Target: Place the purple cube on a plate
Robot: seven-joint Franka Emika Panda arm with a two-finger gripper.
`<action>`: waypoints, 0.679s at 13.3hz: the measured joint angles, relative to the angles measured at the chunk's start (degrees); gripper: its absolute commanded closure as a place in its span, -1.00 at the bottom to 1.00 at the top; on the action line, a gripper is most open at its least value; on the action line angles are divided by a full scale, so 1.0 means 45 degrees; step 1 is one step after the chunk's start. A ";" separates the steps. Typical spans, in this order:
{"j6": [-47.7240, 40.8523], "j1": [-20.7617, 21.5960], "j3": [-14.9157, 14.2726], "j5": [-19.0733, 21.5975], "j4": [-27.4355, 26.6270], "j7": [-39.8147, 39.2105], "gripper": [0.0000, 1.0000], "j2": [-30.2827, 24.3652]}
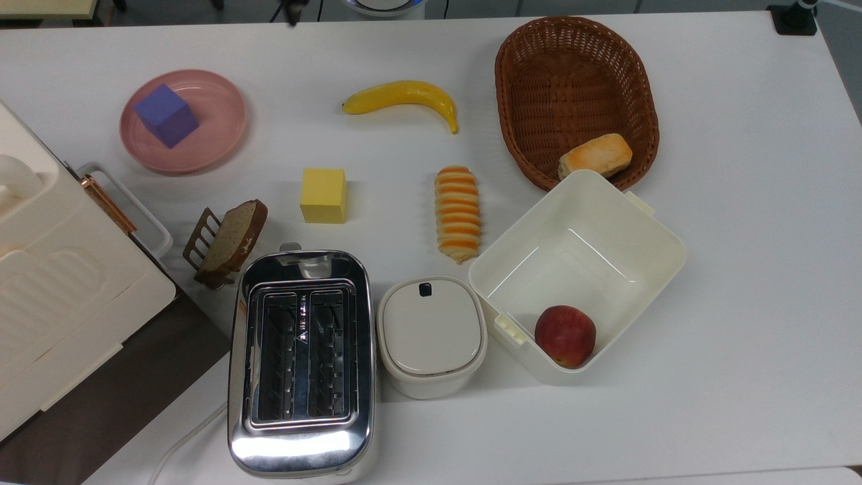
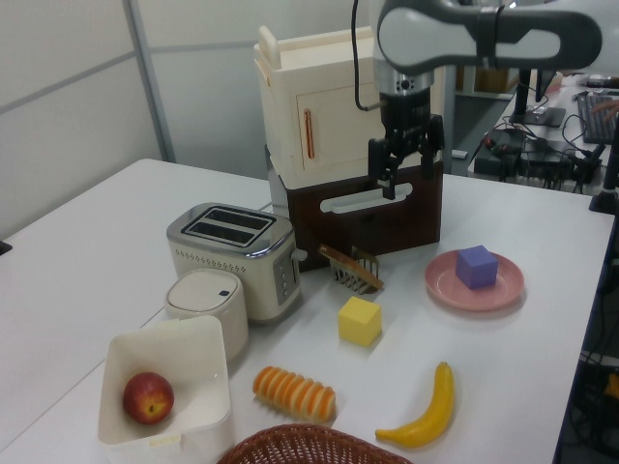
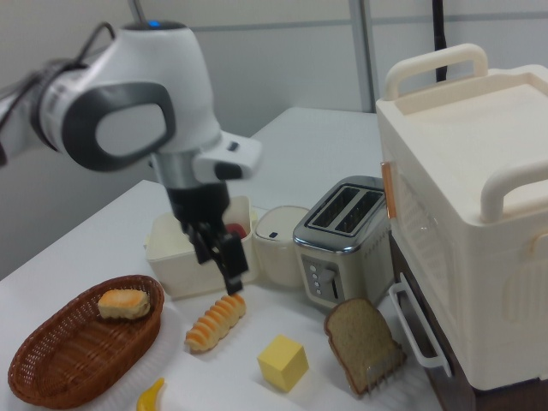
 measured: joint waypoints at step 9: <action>0.1354 0.2826 -0.1596 0.0376 -0.0334 0.0041 -1.00 0.0116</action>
